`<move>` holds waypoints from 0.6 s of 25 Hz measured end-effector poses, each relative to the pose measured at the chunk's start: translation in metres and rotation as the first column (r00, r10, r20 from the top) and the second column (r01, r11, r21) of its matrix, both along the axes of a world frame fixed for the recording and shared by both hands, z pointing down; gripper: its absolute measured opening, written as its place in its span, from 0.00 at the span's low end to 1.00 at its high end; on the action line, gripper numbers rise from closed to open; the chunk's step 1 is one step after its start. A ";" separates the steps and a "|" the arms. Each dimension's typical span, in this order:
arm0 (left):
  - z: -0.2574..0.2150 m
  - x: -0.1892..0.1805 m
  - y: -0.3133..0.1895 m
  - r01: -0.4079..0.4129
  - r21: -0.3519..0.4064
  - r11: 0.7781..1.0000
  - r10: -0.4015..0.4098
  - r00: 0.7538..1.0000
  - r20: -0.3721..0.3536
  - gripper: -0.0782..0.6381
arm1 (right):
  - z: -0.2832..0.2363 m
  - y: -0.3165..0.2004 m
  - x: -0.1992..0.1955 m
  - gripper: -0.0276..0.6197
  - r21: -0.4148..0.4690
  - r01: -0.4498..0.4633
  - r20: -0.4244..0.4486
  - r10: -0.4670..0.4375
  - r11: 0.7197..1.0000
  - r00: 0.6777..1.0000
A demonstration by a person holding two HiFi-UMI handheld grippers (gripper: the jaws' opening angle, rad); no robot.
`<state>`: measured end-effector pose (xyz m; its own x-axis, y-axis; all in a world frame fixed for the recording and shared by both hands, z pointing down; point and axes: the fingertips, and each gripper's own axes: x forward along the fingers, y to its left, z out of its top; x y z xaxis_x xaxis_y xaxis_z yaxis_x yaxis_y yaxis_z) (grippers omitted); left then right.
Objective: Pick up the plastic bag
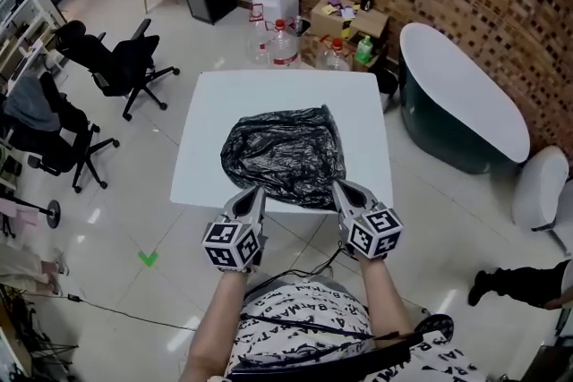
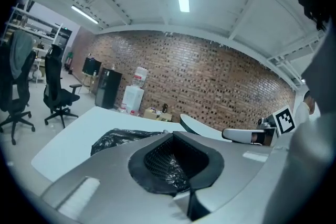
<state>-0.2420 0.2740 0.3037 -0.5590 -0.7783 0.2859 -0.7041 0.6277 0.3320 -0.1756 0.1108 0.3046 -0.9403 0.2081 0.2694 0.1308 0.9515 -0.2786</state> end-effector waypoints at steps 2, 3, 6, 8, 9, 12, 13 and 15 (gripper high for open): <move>-0.011 -0.006 0.003 -0.012 -0.010 1.000 0.012 0.999 0.043 0.11 | 0.001 0.003 0.000 0.05 0.005 -0.032 -0.011 0.032 0.999 0.999; -0.015 -0.010 0.006 -0.016 -0.019 1.000 0.017 0.998 0.066 0.11 | 0.001 0.006 -0.001 0.05 0.002 -0.046 -0.017 0.046 0.999 0.999; -0.022 -0.022 0.016 -0.023 -0.024 0.999 0.025 0.995 0.098 0.11 | 0.001 0.014 -0.006 0.05 0.001 -0.078 -0.031 0.078 0.997 0.996; -0.021 -0.030 0.024 -0.022 -0.012 1.000 0.023 0.996 0.088 0.11 | 0.001 0.020 -0.011 0.05 0.025 -0.092 -0.038 0.093 0.995 0.995; -0.019 -0.034 0.029 -0.023 -0.009 1.000 0.023 0.996 0.081 0.11 | 0.000 0.023 -0.013 0.05 0.033 -0.100 -0.038 0.101 0.994 0.994; -0.019 -0.040 0.038 -0.034 0.005 0.999 0.034 0.998 0.061 0.11 | -0.004 0.030 -0.016 0.05 0.039 -0.124 -0.044 0.125 0.992 0.991; -0.020 -0.041 0.038 -0.039 0.009 0.999 0.038 0.997 0.060 0.11 | -0.005 0.031 -0.018 0.05 0.048 -0.127 -0.049 0.129 0.991 0.990; -0.020 -0.046 0.039 -0.050 0.009 0.999 0.049 0.997 0.062 0.11 | -0.006 0.033 -0.021 0.05 0.072 -0.131 -0.057 0.136 0.989 0.989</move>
<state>-0.2877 0.3128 0.2834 -0.5365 -0.8081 0.2432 -0.7535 0.5884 0.2932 -0.1970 0.1439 0.2984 -0.9396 0.0611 0.3368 -0.0141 0.9762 -0.2164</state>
